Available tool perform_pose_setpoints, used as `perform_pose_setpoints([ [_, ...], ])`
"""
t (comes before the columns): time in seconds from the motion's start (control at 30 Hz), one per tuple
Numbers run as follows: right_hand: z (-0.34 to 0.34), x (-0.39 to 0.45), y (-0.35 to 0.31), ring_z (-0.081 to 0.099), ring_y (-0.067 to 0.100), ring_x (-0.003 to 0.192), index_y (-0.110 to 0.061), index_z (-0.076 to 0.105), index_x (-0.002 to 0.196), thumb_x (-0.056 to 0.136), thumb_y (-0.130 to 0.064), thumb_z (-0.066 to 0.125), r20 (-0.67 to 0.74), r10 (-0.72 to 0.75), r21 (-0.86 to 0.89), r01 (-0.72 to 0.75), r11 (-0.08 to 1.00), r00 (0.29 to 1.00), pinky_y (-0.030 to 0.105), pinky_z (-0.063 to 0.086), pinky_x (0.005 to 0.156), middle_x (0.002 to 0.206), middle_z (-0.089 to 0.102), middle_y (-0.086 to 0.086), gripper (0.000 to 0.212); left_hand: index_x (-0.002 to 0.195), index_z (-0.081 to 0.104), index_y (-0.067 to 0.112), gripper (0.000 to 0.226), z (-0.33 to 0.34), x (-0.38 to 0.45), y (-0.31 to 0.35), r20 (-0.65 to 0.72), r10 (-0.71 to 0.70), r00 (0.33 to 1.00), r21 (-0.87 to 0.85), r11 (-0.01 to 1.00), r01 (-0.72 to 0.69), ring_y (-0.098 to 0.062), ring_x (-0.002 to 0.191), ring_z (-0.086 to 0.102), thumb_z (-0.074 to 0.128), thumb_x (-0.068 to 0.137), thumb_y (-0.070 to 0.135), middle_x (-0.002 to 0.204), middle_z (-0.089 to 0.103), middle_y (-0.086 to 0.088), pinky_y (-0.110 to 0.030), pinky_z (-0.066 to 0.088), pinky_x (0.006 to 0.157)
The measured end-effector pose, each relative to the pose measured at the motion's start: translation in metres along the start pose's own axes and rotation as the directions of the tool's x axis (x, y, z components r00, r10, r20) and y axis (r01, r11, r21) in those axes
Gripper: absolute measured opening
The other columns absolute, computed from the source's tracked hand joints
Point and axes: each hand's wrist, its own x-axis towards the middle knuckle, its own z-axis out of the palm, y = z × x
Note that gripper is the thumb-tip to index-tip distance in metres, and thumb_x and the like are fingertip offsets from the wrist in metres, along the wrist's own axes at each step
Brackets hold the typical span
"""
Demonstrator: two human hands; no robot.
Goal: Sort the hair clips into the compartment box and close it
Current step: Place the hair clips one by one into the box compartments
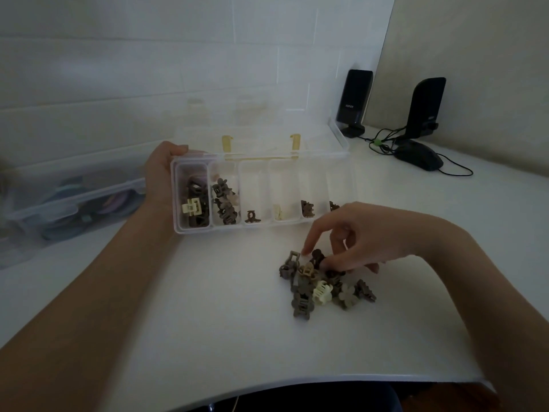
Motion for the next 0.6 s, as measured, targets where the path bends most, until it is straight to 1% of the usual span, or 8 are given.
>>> perform_pose_setpoints([
  [0.07,0.0022,0.0011,0.0007,0.058,0.013,0.050,-0.032,0.064,0.096,0.083,-0.022,0.067,0.001,-0.008,-0.001,0.008,1.000,1.000,0.025,0.050,0.051,0.067,0.067,-0.002,0.017,0.066,0.034,0.021,0.022,-0.0005,-0.0002,0.0005,0.001,-0.007,1.000,0.003,1.000,0.007,-0.015,0.051,0.035,0.053,0.057,0.029,0.059,0.034,0.001,-0.017,0.036,0.049],
  [0.1,0.0035,0.0021,0.0013,0.058,0.012,0.052,-0.030,0.063,0.093,0.082,-0.022,0.068,-0.009,-0.019,-0.014,0.019,1.000,1.000,0.027,0.051,0.053,0.068,0.067,-0.003,0.015,0.066,0.033,0.021,0.022,-0.0004,-0.0007,0.0006,0.006,-0.009,1.000,-0.003,1.000,0.009,-0.014,0.050,0.035,0.052,0.058,0.029,0.058,0.034,0.001,-0.016,0.036,0.049],
  [0.2,0.0054,0.0051,0.0021,0.055,0.011,0.057,-0.031,0.060,0.086,0.078,-0.025,0.072,-0.066,-0.068,-0.044,0.065,0.997,0.995,0.033,0.050,0.060,0.066,0.064,-0.004,0.016,0.062,0.032,0.022,0.021,0.0014,-0.0020,0.0001,0.016,-0.016,1.000,-0.029,0.999,0.016,-0.013,0.049,0.035,0.051,0.058,0.028,0.055,0.035,0.003,-0.017,0.036,0.050],
  [0.3,0.0048,0.0062,0.0026,0.047,0.010,0.055,-0.026,0.059,0.086,0.076,-0.027,0.077,-0.157,-0.153,0.001,0.155,0.988,0.976,0.028,0.043,0.058,0.061,0.055,-0.003,0.020,0.059,0.038,0.021,0.018,0.0020,-0.0041,-0.0007,-0.001,-0.030,1.000,-0.014,0.999,0.030,-0.014,0.049,0.038,0.053,0.056,0.029,0.055,0.039,0.003,-0.020,0.036,0.052],
  [0.37,0.0036,0.0063,0.0021,0.042,0.007,0.055,-0.024,0.060,0.088,0.075,-0.027,0.078,-0.216,-0.204,0.023,0.214,0.977,0.955,0.023,0.039,0.057,0.062,0.050,-0.005,0.023,0.055,0.039,0.021,0.015,0.0030,-0.0052,-0.0001,0.004,-0.037,0.999,-0.019,0.999,0.037,-0.014,0.048,0.038,0.052,0.056,0.030,0.052,0.040,0.003,-0.020,0.035,0.051],
  [0.4,0.0034,0.0060,0.0019,0.042,0.005,0.055,-0.024,0.059,0.088,0.074,-0.026,0.078,-0.240,-0.226,0.020,0.237,0.971,0.944,0.019,0.039,0.056,0.065,0.051,-0.007,0.024,0.055,0.039,0.021,0.016,0.0037,-0.0057,0.0002,0.010,-0.039,0.999,-0.024,0.999,0.039,-0.013,0.047,0.037,0.052,0.057,0.029,0.051,0.039,0.004,-0.019,0.035,0.051],
  [0.53,0.0027,0.0079,0.0017,0.050,0.003,0.060,-0.018,0.060,0.088,0.074,-0.017,0.079,-0.358,-0.260,0.044,0.294,0.955,0.897,0.009,0.039,0.055,0.083,0.061,-0.013,0.024,0.061,0.031,0.022,0.022,0.0044,-0.0058,0.0005,0.014,-0.048,0.999,-0.060,0.997,0.048,-0.013,0.048,0.034,0.051,0.056,0.028,0.054,0.034,0.004,-0.018,0.036,0.050],
  [0.6,0.0016,0.0098,0.0043,0.059,0.004,0.066,-0.015,0.059,0.090,0.074,-0.014,0.078,-0.472,-0.258,0.044,0.315,0.948,0.843,0.007,0.041,0.055,0.093,0.065,-0.013,0.024,0.061,0.031,0.022,0.021,0.0049,-0.0073,0.0004,0.030,-0.047,0.998,-0.050,0.998,0.048,-0.013,0.047,0.034,0.050,0.057,0.029,0.052,0.034,0.004,-0.016,0.036,0.049],
])
